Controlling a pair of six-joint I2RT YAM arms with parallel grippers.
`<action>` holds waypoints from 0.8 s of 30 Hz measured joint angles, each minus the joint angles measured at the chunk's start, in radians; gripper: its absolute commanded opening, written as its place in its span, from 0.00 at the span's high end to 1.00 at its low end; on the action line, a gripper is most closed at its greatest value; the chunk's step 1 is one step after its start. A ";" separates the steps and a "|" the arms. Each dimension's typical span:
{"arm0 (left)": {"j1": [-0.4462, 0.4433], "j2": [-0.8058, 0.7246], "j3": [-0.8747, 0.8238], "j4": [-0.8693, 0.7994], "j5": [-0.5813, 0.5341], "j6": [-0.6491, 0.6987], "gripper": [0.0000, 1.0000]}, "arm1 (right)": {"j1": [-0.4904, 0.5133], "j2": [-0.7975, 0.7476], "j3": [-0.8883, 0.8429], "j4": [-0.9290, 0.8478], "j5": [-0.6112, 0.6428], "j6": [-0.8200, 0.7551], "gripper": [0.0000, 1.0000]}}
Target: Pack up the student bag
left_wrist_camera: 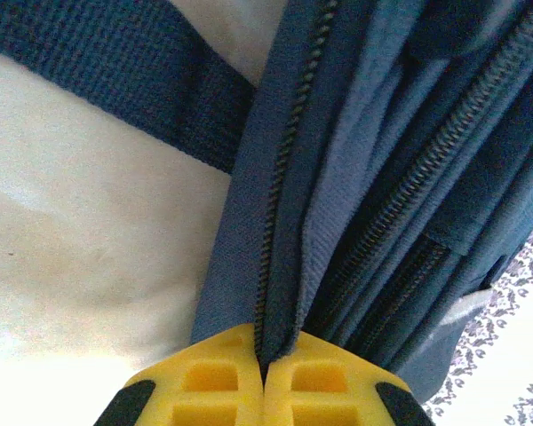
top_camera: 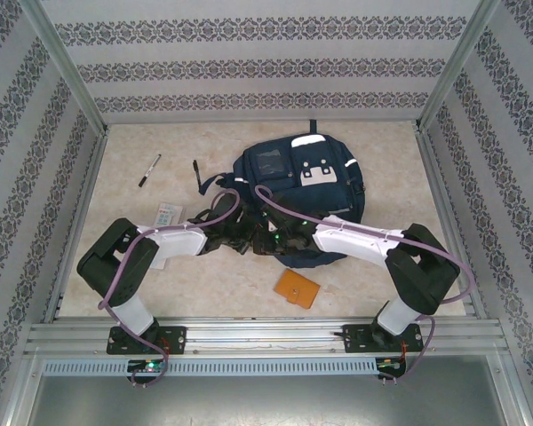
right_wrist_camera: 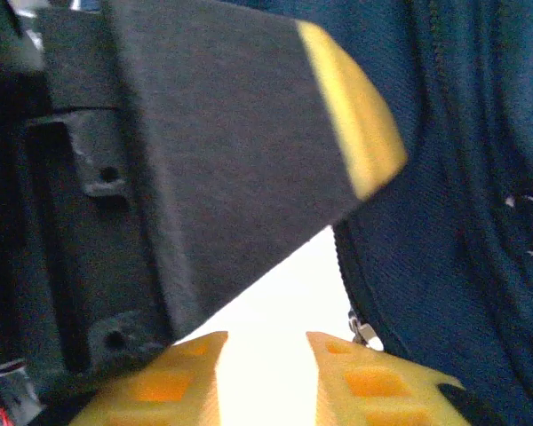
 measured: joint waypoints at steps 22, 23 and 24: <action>-0.104 -0.010 0.044 0.058 -0.047 -0.159 1.00 | 0.237 -0.116 0.087 -0.443 0.537 0.550 0.57; -0.106 -0.010 0.044 0.063 -0.047 -0.163 1.00 | 0.249 -0.103 0.099 -0.450 0.550 0.581 0.57; -0.109 -0.010 0.044 0.068 -0.047 -0.167 1.00 | 0.260 -0.085 0.114 -0.456 0.563 0.611 0.58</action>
